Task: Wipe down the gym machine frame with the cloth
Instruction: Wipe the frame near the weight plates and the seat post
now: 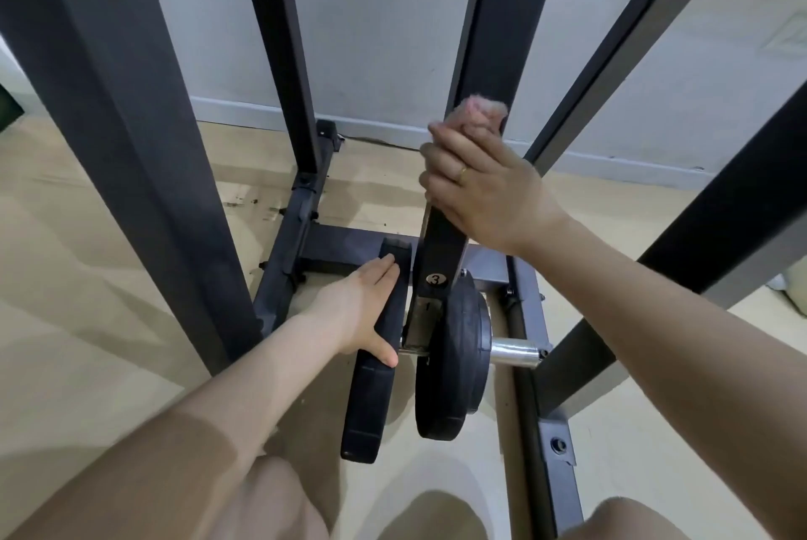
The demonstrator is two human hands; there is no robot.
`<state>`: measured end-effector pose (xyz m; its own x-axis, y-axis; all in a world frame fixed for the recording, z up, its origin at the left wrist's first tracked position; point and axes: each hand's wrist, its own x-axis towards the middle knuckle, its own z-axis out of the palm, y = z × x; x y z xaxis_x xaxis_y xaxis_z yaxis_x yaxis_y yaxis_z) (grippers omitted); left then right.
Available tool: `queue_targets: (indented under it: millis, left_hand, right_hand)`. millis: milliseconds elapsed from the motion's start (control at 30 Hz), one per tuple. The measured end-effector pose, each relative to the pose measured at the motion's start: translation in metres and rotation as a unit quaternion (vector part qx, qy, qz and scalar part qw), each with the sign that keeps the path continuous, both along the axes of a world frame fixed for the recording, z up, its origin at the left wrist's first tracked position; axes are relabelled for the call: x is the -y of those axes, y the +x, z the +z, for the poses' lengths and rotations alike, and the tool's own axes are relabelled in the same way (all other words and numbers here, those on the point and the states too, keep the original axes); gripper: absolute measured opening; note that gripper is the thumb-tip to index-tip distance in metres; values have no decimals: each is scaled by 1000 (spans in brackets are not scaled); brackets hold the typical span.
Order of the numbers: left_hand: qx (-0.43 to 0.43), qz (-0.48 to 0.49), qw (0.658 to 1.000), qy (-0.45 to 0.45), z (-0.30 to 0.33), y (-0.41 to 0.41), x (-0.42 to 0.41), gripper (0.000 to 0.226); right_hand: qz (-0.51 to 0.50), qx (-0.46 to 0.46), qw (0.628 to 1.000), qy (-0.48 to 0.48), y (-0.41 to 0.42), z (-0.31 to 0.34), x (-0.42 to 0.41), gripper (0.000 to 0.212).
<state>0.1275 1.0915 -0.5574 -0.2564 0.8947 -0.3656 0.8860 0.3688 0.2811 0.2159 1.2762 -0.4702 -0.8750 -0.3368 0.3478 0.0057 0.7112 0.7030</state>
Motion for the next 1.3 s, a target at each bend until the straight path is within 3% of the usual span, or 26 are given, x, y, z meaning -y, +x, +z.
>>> queue_targets:
  millis: [133, 233, 300, 333, 433, 533, 667, 767, 867, 967, 1133, 1200, 1233, 1300]
  left_hand:
    - [6, 0, 1000, 7, -4, 1, 4, 126]
    - [22, 0, 999, 32, -6, 0, 7, 126]
    - [33, 7, 998, 55, -11, -3, 7, 126]
    - [38, 7, 997, 66, -15, -5, 7, 126]
    - [59, 1, 995, 86, -25, -11, 6, 125]
    - [62, -10, 993, 99, -28, -16, 5, 123]
    - [62, -17, 993, 104, -26, -17, 3, 122]
    - [57, -15, 993, 98, -29, -19, 1, 123]
    - [51, -16, 994, 93, -35, -21, -2, 124]
    - [63, -16, 994, 92, -33, -24, -3, 125]
    - [74, -17, 993, 85, -20, -25, -6, 123]
    - [80, -11, 993, 83, -21, -24, -5, 123]
    - [83, -9, 993, 83, -21, -23, -4, 123]
    - [85, -3, 993, 83, -22, -20, -2, 123]
  right_hand:
    - [-88, 1, 996, 1, -10, -5, 15, 31]
    - [-114, 127, 984, 47, 5, -41, 40, 44]
    - [-84, 221, 971, 46, 10, -57, 51, 44]
    - [-66, 226, 971, 52, 6, -56, 49, 42]
    - [-41, 134, 988, 64, -7, -36, 25, 39]
    - [-96, 20, 995, 37, -5, -29, 23, 34]
    - [-86, 149, 984, 51, 10, -54, 41, 34]
    - [-8, 145, 987, 69, 5, -47, 22, 25]
    - [6, 11, 1000, -2, 4, -59, 6, 26]
    - [-73, -101, 987, -99, 5, -86, 24, 38]
    - [-100, -137, 966, -196, 9, -75, 41, 46]
    - [-158, -236, 912, -297, -1, -57, 36, 53]
    - [-194, -291, 849, -397, -7, -47, 32, 56]
    - [-186, -330, 667, -641, -17, -36, 35, 62]
